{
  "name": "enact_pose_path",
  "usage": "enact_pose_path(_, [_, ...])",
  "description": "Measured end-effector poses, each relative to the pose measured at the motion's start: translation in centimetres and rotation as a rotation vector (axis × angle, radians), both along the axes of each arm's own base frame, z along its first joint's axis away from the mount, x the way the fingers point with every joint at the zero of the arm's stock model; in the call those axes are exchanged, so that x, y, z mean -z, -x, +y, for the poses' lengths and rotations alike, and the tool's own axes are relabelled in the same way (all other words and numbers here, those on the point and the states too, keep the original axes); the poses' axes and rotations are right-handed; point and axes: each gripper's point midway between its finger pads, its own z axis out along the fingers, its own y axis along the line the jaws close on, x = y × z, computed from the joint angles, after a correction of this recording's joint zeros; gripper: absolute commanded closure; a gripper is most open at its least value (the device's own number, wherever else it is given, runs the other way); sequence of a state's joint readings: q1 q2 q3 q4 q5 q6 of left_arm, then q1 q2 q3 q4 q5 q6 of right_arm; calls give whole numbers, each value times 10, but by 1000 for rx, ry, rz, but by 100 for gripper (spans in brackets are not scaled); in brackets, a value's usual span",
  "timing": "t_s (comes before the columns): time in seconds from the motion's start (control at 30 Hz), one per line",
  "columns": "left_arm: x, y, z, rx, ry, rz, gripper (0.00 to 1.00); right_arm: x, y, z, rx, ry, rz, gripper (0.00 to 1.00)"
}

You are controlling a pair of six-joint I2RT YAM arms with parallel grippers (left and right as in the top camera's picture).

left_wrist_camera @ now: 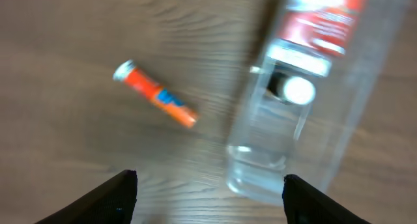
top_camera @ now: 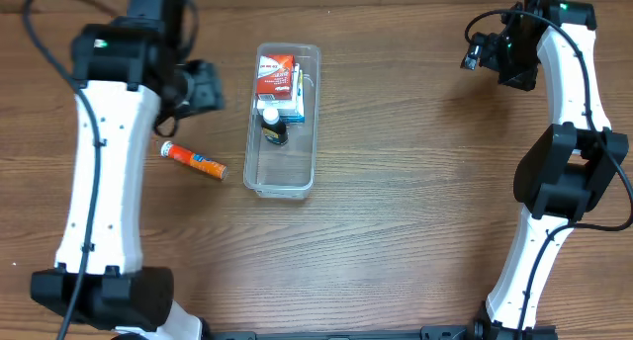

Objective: Pack container
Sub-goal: 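Move left gripper to the orange tube and grasp it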

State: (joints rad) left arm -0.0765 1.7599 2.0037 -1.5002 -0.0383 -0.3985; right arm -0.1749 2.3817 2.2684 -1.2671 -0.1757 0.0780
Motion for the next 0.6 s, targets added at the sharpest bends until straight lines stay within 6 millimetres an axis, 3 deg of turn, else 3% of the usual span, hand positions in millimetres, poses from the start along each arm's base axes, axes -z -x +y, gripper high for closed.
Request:
enact_pose_path(0.1, [29,1,36,-235,60,54,23,0,0,0,0,0,0,0])
enact_pose_path(0.13, [49,3,42,-314,100,92,21,0,0,0,0,0,0,0])
enact_pose_path(0.33, [135,-2,26,-438,264,146,24,0,0,0,0,0,0,0])
enact_pose_path(0.47, [173,8,21,-471,291,178,20,0,0,0,1,-1,0,0])
enact_pose_path(0.6, [196,11,23,-487,301,175,19,0,0,0,0,0,0,0])
